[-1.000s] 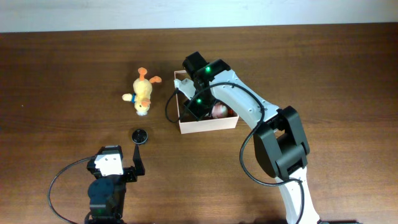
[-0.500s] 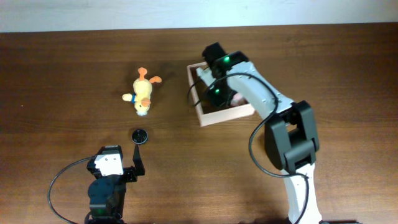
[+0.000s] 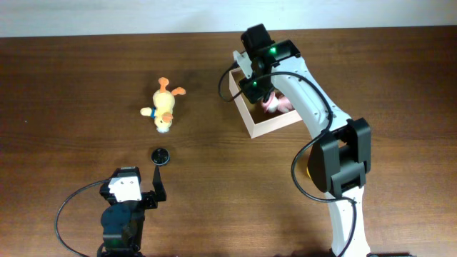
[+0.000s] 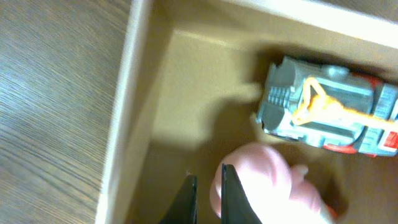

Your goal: Pack container

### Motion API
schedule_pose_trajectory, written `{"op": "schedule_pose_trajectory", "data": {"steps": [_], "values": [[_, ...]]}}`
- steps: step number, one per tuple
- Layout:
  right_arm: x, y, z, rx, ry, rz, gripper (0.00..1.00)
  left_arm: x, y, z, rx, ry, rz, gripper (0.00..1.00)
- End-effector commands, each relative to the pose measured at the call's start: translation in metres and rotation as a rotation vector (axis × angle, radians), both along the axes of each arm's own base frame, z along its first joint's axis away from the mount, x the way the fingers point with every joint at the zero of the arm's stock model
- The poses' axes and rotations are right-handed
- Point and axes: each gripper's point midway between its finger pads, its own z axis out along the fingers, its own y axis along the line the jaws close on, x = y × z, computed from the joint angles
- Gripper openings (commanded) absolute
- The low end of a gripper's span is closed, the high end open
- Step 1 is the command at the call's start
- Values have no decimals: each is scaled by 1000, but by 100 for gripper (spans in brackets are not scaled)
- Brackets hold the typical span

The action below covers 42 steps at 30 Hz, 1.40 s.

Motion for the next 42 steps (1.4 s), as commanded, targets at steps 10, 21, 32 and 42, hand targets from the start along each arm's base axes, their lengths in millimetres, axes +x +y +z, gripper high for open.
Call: {"op": "schedule_pose_trajectory", "data": {"steps": [10,21,32,42], "values": [[-25,-2,-1,-9,106,-65,4,0,0,-1,15,1,-10,99],[-59,40,-1,110,224,-3,4,0,0,-1,15,1,-10,99],[-53,94,15,266,161,52,4,0,0,-1,15,1,-10,99],[-27,75,32,331,111,42,45,0,0,-1,15,1,-10,99]]}}
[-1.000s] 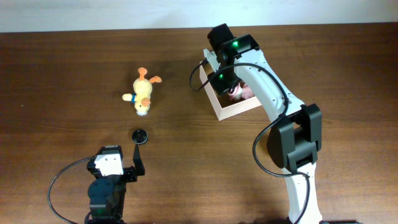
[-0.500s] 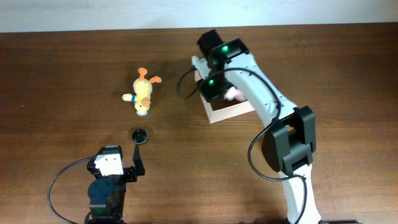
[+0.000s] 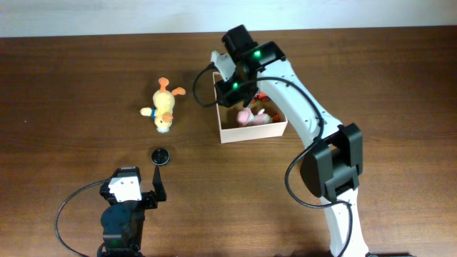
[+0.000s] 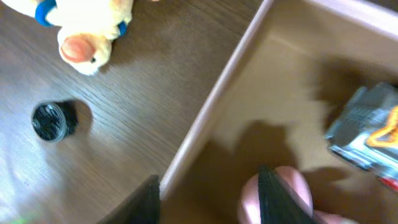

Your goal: Pack container

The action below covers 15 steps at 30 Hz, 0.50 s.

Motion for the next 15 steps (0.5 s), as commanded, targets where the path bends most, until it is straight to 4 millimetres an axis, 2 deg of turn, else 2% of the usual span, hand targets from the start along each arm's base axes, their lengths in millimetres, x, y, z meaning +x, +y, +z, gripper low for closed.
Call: {"op": "schedule_pose_trajectory", "data": {"steps": [1,8,15], "values": [[10,-11,7,6,-29,17,48,0,0,-1,15,1,-10,99],[3,-57,-9,-259,-73,169,59,0,0,-1,15,1,-10,99],[9,-79,-16,-357,-105,243,61,0,0,-1,15,1,-10,99]]}}
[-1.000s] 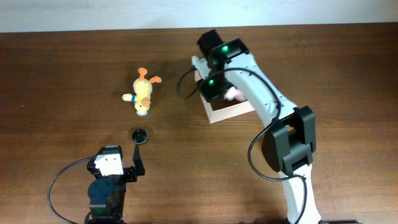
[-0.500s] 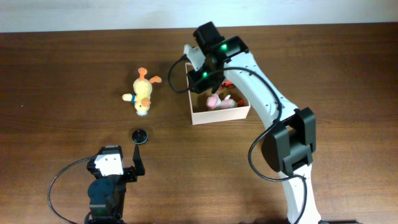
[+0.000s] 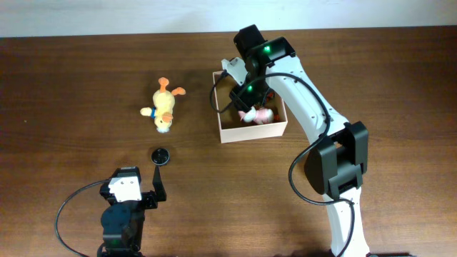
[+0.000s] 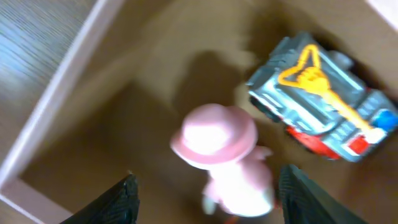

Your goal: Pack container

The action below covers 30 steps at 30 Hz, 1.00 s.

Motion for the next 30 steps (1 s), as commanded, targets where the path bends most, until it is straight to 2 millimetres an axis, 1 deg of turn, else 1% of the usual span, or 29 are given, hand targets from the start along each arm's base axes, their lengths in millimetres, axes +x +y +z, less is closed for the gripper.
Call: {"op": "schedule_pose_trajectory", "data": {"steps": [1,5,6,8,13,14,19,22,24,25,27,30], "values": [[8,-19,-4,-84,-40,69,62,0,0,-1,15,1,-10,99],[0,-26,-18,-100,7,77,60,0,0,-1,15,1,-10,99],[-4,-26,-22,-101,21,91,57,0,0,-1,15,1,-10,99],[-9,-26,-31,-101,45,96,54,0,0,-1,15,1,-10,99],[-18,-23,-49,-84,80,101,54,0,0,-1,15,1,-10,99],[-18,-24,-51,-85,81,101,51,0,0,-1,15,1,-10,99],[-17,-23,-53,-83,77,100,25,0,0,-1,15,1,-10,99],[-17,-23,-53,-82,75,100,24,0,0,-1,15,1,-10,99],[-16,-23,-53,-81,73,100,16,0,0,-1,15,1,-10,99],[-16,-22,-53,-80,71,100,10,0,0,-1,15,1,-10,99],[-16,-21,-53,-70,72,102,4,0,0,-1,15,1,-10,99],[-17,-15,-53,-38,79,106,4,0,0,-1,15,1,-10,99]]}}
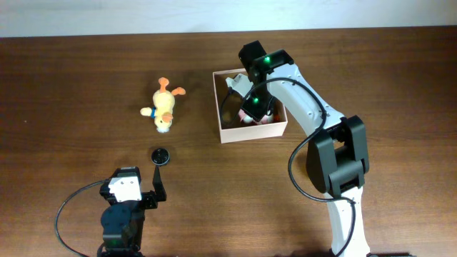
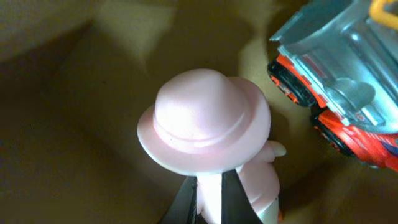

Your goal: Pack container

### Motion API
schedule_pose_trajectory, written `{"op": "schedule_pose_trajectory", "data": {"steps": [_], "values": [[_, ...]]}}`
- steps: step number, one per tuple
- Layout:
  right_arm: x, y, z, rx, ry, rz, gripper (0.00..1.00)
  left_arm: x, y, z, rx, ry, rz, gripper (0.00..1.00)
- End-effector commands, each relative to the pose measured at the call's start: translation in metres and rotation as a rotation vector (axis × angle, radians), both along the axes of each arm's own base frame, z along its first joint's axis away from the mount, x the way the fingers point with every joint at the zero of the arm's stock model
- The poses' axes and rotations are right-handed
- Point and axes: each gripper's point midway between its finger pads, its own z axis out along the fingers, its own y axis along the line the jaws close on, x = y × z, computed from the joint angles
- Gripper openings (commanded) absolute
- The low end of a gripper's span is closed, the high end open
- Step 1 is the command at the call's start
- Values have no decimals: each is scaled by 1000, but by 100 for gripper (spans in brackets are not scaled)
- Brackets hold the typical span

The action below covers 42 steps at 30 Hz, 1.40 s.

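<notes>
The open cardboard box (image 1: 251,134) sits at mid-table. Inside it stand a pink figure with a round hat (image 2: 205,121) and a grey and red toy truck (image 2: 348,87). My right gripper (image 2: 210,199) is down inside the box (image 1: 251,107), shut on the pink figure's body just below the hat. A yellow plush duck (image 1: 164,107) lies on the table left of the box. My left gripper (image 1: 158,178) rests near the front left, fingers together, holding nothing.
A small black round cap (image 1: 161,155) lies on the wood between the duck and the left arm. The right arm reaches from the front right across to the box.
My right gripper was wide open above the pink figure in the box. It is now lower and shut on the figure. Box, duck and left arm have not moved.
The box first lay tilted further right, with my right gripper nearly shut inside its left wall. Then the box stood further left and square, with the fingers apart astride that wall. After that the gripper hung open over the pink figure, and now it grips it.
</notes>
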Motion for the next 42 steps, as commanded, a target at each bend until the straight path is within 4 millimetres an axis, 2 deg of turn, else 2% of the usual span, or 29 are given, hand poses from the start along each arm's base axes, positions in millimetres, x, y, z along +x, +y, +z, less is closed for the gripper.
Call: {"op": "schedule_pose_trajectory", "data": {"steps": [1,7,8,9,10,11,16,27,28,31,33,37,42], "values": [[-3,6,-2,40,20,-1,4,0,0,-1,15,1,-10,99],[-2,7,-3,41,17,-3,4,0,0,-1,15,1,-10,99],[-2,7,-3,41,17,-3,8,0,0,-1,15,1,-10,99],[-2,7,-3,41,17,-3,31,0,0,-1,15,1,-10,99],[-2,7,-3,41,17,-3,48,0,0,-1,15,1,-10,99],[-2,7,-3,41,16,-3,56,0,0,-1,15,1,-10,99],[-2,7,-4,41,18,-3,59,0,0,-1,15,1,-10,99],[-12,16,-30,81,107,0,54,0,0,-1,15,1,-10,99],[-12,16,-31,81,107,0,51,0,0,-1,15,1,-10,99],[-11,16,-30,80,105,-1,18,0,0,-1,15,1,-10,99],[-11,13,-31,69,104,-3,4,0,0,-1,15,1,-10,99],[-8,8,-28,38,92,-33,4,0,0,-1,15,1,-10,99],[4,10,-8,42,46,-38,4,0,0,-1,15,1,-10,99]]}}
